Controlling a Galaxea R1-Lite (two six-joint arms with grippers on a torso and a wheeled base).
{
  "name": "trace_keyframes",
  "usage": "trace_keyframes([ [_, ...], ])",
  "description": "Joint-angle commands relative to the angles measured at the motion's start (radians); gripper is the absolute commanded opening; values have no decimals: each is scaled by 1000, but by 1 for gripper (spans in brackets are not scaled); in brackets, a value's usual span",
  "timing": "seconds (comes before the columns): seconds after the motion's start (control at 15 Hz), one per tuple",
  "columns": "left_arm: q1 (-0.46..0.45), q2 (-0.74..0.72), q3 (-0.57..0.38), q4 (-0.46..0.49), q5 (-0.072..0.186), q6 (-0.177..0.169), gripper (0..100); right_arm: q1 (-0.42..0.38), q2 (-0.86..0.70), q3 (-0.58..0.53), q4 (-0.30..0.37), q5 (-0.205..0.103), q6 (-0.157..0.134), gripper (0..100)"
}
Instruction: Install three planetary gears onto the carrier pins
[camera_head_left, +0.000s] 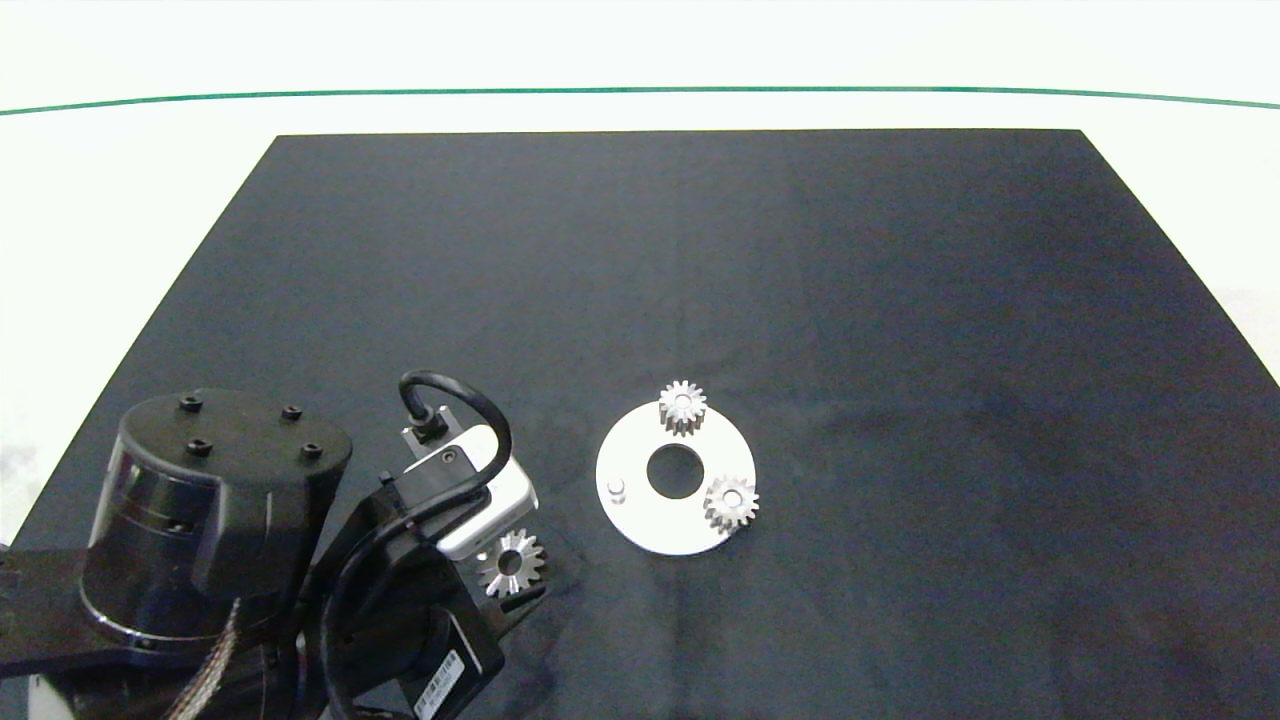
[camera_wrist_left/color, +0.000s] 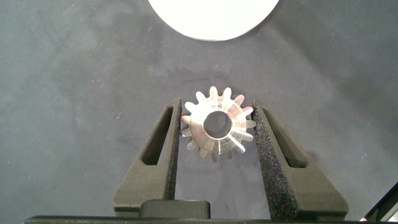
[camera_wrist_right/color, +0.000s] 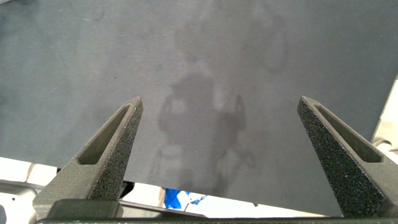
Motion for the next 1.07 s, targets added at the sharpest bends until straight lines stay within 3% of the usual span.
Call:
trace_keyframes([
  [0.07,-20,73,-40,-5,2,-3,0,5,1,-1,3,4,-2,100],
  [0.4,-26,147,-103,-11,2,-3,0,43,7,-5,3,63,-2,100],
  [1.07,-72,230,-157,-50,2,-9,0,123,30,-21,-7,66,0,100],
])
